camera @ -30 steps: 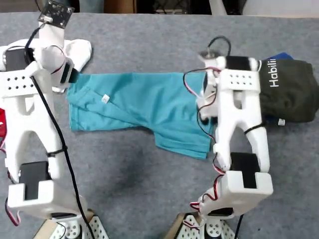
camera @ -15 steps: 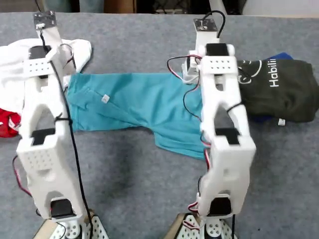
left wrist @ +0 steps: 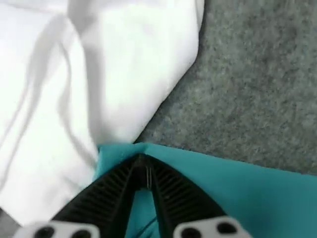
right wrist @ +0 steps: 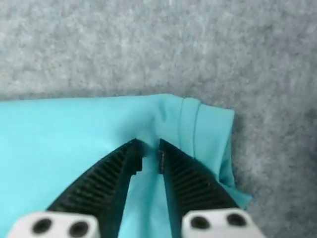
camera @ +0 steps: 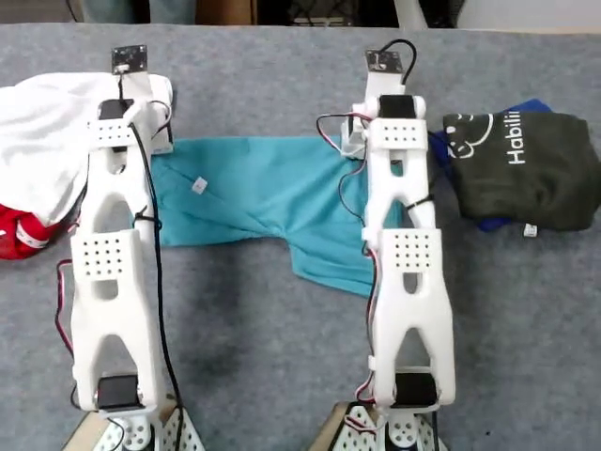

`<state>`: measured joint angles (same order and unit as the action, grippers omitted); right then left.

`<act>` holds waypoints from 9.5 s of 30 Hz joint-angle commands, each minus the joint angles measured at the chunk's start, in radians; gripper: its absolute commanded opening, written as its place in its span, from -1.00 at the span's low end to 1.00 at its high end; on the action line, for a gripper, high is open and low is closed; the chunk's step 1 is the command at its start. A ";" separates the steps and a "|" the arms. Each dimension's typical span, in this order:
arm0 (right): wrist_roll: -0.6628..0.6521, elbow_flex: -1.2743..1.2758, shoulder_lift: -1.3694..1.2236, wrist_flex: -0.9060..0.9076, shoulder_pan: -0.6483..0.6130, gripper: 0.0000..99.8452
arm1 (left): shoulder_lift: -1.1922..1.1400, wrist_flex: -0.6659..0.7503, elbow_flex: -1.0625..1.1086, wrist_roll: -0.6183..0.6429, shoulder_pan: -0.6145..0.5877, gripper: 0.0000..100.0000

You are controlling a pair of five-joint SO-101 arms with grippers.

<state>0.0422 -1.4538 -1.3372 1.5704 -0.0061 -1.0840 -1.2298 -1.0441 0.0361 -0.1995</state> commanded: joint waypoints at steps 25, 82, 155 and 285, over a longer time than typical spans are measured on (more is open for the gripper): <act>-0.026 -0.165 -0.113 -0.018 0.034 -0.84 | -0.092 -0.534 -0.278 -0.012 0.085 -0.94; -0.025 -0.188 -0.119 -0.014 0.043 -0.84 | 0.621 -0.448 0.688 -0.087 0.008 -0.94; -0.864 2.331 1.515 -0.497 -0.361 -0.49 | 1.702 -0.095 1.730 -0.172 -0.179 -0.94; -0.470 -0.217 0.630 0.189 0.437 -0.97 | 0.430 -0.058 0.231 0.035 0.786 -0.94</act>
<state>-0.4273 -1.6395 -0.7081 1.7561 0.4173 -0.6544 -1.3571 -0.7971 0.0560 0.5662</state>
